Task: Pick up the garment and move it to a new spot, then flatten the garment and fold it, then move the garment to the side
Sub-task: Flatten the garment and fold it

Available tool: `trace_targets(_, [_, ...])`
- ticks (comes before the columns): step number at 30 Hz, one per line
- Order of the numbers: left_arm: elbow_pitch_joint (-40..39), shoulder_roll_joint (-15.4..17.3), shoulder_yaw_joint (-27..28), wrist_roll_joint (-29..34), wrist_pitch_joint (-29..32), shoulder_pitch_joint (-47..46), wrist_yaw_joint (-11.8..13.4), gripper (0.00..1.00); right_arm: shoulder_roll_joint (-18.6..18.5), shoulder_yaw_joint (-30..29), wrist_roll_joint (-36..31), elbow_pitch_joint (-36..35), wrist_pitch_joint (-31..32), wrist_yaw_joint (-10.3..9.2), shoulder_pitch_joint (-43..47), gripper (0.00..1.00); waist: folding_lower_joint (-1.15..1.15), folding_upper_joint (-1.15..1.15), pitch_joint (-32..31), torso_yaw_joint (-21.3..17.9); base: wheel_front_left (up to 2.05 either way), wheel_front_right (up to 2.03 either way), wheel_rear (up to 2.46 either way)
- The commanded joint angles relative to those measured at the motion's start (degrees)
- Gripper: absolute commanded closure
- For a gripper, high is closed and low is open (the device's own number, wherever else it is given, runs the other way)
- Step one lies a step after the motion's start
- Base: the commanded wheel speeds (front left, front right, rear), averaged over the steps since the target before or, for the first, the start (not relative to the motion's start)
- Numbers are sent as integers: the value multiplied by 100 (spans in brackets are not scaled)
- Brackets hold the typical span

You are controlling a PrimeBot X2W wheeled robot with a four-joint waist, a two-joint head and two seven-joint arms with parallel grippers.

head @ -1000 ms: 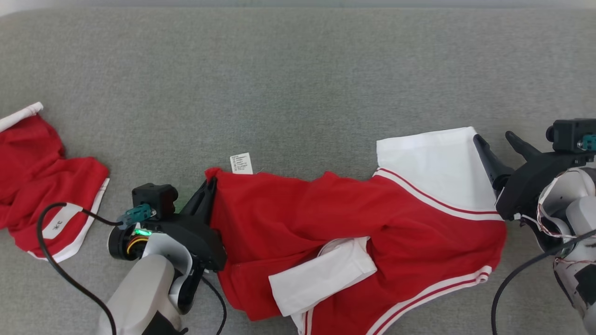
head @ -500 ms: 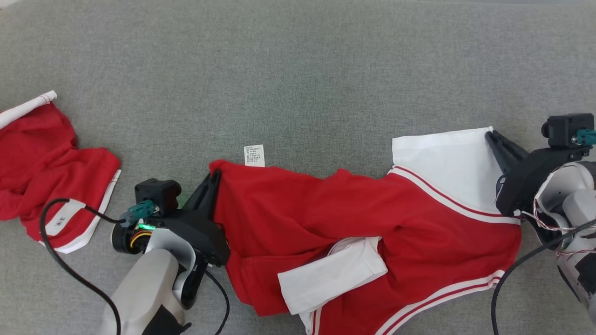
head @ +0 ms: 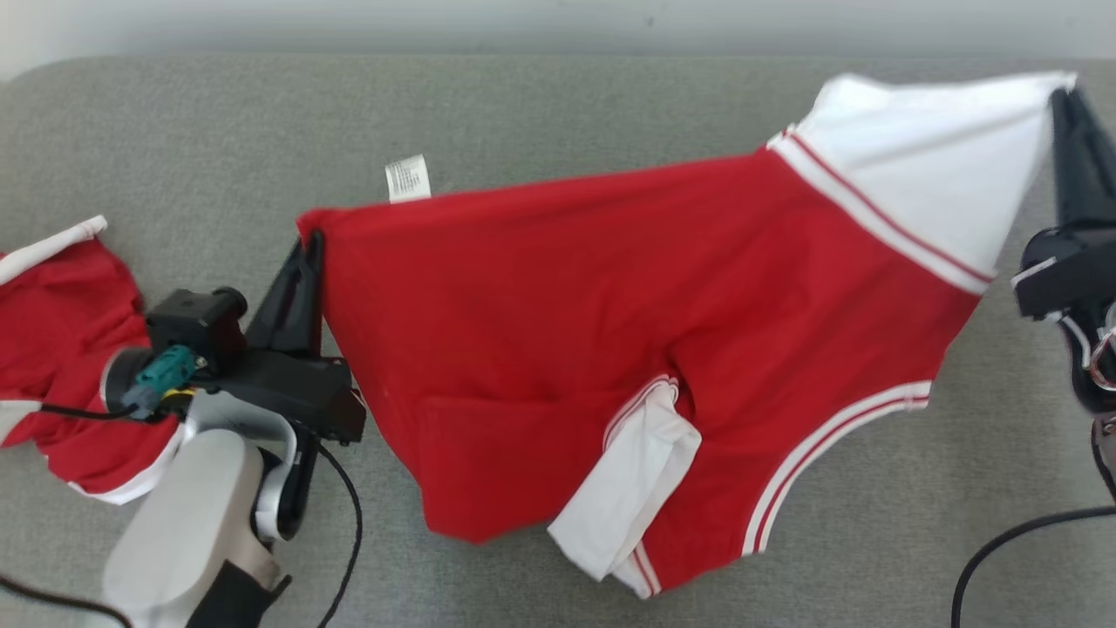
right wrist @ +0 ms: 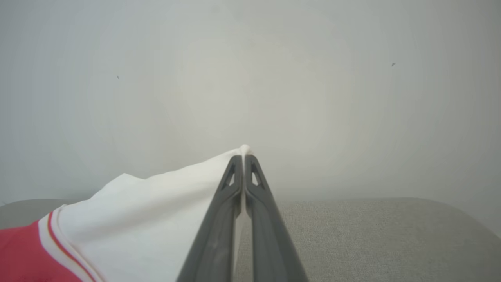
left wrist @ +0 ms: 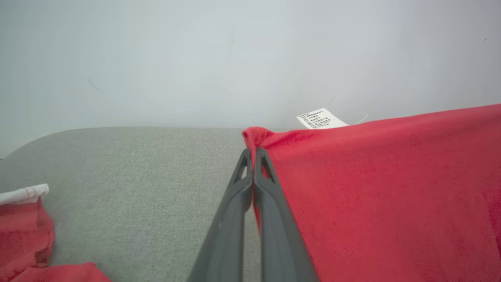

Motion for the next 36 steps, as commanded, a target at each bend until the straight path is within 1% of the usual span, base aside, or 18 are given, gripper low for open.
trace_targets(1, [-181,121,47,83,35,115,73,100,32,-158,-147,-215,-30,-4,117,100,0,-1,-125,-130,0,0,0])
trace_targets(4, [-935,309,127,165,154,167,238,100,131,-654,-576,-938,-27,-4,274,100,0,-1,-215,-228,0,0,0])
trace_targets(7, [-1688,522,193,251,370,178,392,100,220,-1006,-940,-1593,-27,-4,423,100,0,-1,-305,-294,0,0,0])
trace_targets(12, [-2916,801,269,392,790,249,603,100,326,-1453,-1262,-2594,283,-4,558,100,0,-1,-371,-367,0,0,0])
trace_targets(18, [-4115,1052,343,576,1110,379,796,100,415,-1860,-1366,-3570,824,-4,768,100,0,-1,-394,-398,0,0,0])
trace_targets(23, [-4702,1169,377,663,1328,421,898,100,512,-1947,-1260,-4077,1210,-4,842,100,0,-1,-373,-413,0,0,0])
trace_targets(26, [-4701,1206,387,625,1444,307,871,100,536,-1764,-1113,-4099,1331,-4,655,100,0,-1,-331,-445,0,0,0])
trace_targets(29, [-4355,1144,360,415,1533,69,740,100,488,-1500,-963,-3771,1364,-4,292,100,0,-1,-267,-459,0,0,0])
trace_targets(31, [-3939,1061,343,256,1533,-191,595,100,404,-1240,-949,-3392,1339,-4,-66,100,0,-1,-221,-458,0,0,0])
trace_targets(33, [-3430,964,351,56,1480,-527,428,100,463,-980,-754,-2996,1277,-3,-479,100,0,-1,-163,-447,0,0,0])
trace_targets(36, [-2527,838,280,-26,1384,-1087,176,100,455,-636,-657,-2266,1122,-4,-1177,100,0,-1,-82,-436,0,0,0])
